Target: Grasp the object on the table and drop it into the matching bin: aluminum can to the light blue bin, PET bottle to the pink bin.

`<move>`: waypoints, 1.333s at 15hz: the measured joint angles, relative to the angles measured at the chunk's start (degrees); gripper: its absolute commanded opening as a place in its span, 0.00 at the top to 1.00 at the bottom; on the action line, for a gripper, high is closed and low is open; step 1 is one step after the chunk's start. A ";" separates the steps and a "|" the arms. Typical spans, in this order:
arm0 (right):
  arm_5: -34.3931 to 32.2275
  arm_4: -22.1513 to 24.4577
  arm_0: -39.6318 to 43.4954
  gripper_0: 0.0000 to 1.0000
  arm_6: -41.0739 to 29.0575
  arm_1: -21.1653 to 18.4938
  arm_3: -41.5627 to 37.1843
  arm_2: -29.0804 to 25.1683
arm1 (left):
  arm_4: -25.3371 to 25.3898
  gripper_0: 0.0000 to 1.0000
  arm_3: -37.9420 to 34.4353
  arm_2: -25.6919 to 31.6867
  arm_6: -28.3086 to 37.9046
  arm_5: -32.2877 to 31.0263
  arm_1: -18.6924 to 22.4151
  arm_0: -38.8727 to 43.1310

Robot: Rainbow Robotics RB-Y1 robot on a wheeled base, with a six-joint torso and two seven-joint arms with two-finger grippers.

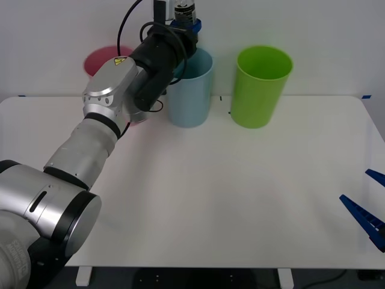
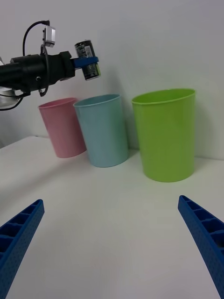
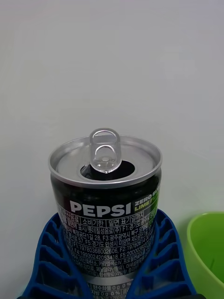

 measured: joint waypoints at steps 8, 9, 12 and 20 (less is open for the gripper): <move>0.00 0.00 0.00 0.00 0.00 0.00 0.00 0.00 | 1.09 0.00 -0.04 -0.20 -0.39 0.26 0.00 0.02; 0.00 0.00 0.00 0.00 -0.01 0.00 0.00 0.00 | 1.35 0.00 -0.05 -0.20 -0.36 0.26 0.02 0.04; 0.00 0.00 0.00 0.00 -0.01 0.00 0.00 0.00 | 1.87 0.00 -0.05 -0.20 -0.32 0.20 0.08 0.04; 0.00 0.00 0.00 0.00 -0.01 0.00 0.00 0.00 | 4.70 0.00 -0.12 -0.86 -0.46 -1.96 1.24 0.81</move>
